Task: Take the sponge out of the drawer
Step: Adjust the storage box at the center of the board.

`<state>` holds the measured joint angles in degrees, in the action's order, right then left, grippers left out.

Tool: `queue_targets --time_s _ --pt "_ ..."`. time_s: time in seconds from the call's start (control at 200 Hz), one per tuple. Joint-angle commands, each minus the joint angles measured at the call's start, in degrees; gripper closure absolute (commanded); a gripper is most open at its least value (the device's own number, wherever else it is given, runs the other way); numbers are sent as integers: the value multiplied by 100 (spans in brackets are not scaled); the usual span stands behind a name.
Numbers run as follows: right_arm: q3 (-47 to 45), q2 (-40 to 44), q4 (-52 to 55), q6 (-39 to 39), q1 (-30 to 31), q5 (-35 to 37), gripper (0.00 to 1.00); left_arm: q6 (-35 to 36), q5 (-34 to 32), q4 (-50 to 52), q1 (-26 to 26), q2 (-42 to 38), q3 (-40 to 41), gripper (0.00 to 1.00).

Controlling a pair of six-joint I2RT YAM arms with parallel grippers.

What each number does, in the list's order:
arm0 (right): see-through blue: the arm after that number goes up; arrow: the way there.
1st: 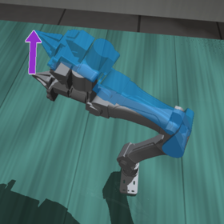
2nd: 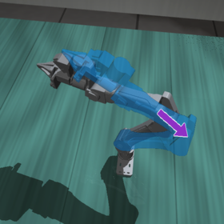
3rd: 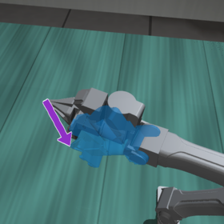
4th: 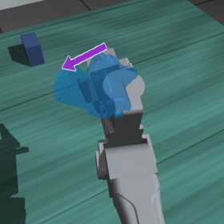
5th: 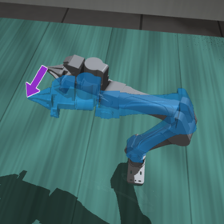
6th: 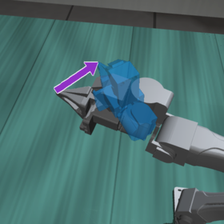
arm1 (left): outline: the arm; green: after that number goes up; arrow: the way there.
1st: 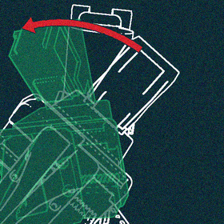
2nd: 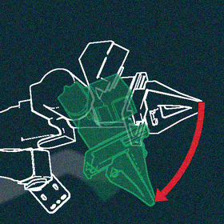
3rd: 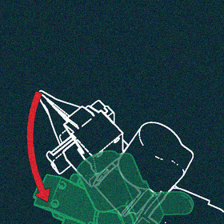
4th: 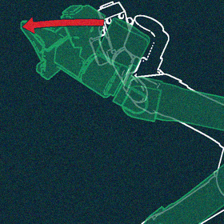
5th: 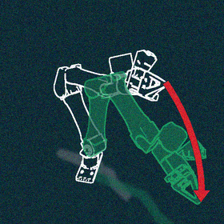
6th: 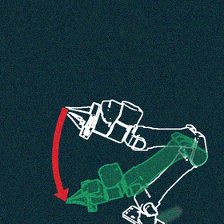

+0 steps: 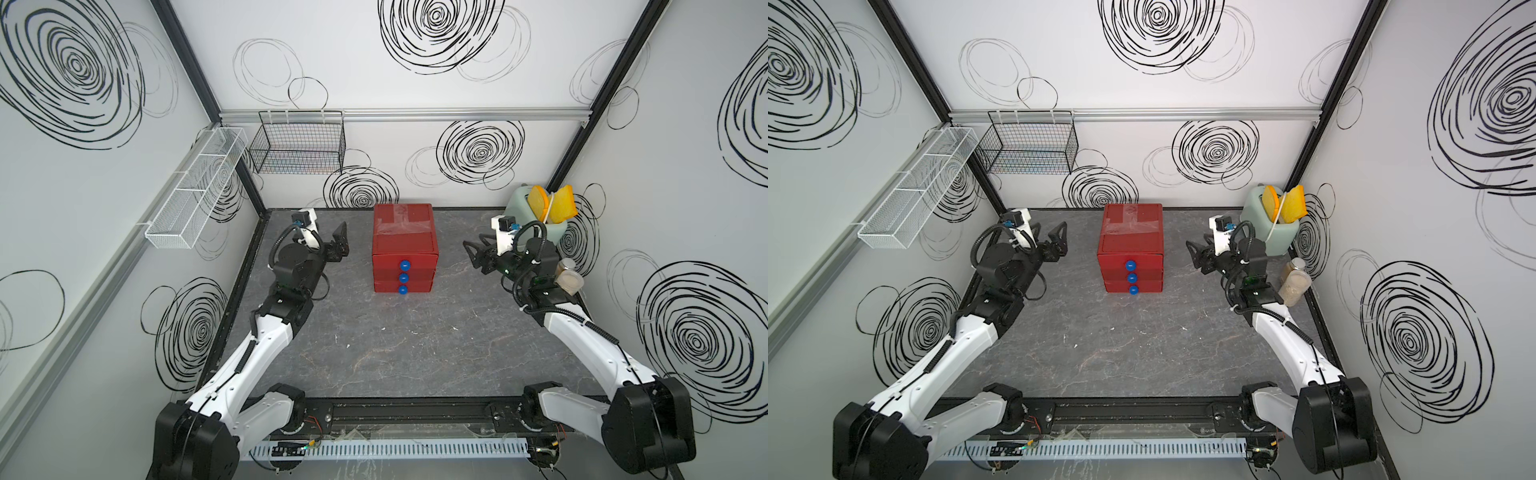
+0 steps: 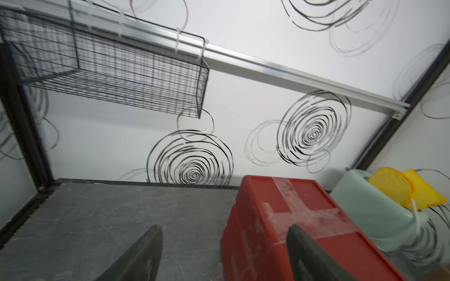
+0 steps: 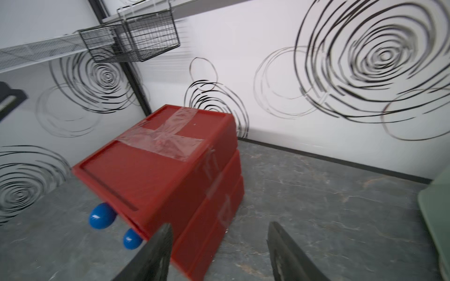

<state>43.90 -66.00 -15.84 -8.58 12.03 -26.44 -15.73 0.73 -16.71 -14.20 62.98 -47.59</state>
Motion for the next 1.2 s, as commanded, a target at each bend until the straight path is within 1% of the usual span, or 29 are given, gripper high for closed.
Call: queue_targets --time_s 0.0,0.065,0.155,0.31,0.435,0.555,0.71,0.875,1.065,1.196 --pt "382 -318 501 -431 195 -984 36 -50 1094 1227 6 553 -541 17" --pt "670 -610 675 -383 392 -1002 37 -101 1704 1302 83 774 -672 18" --pt "914 -937 580 -460 502 -1003 37 -179 2212 1118 79 1029 -684 18" --pt "1148 -1450 251 -673 536 -1276 37 -158 2455 1115 11 1593 -889 20" --pt "1249 -1884 112 -703 598 -1354 37 -215 2666 773 -109 1840 -935 20" --pt "1292 -2062 -57 -793 757 -1330 39 -351 2844 433 -124 2125 -993 20" --pt "1270 -2105 -234 -942 1102 -1302 40 -509 3007 84 -186 2510 -1143 20" --pt "954 -1895 -482 -1229 1505 -1101 42 -580 3237 -276 -237 2968 -1333 20" --pt "745 -1470 -403 -1492 1906 -726 43 -546 3377 -459 -299 3399 -1618 20" --pt "817 -1298 -65 -1401 2094 -515 43 -528 3355 -482 -347 3529 -1753 20"
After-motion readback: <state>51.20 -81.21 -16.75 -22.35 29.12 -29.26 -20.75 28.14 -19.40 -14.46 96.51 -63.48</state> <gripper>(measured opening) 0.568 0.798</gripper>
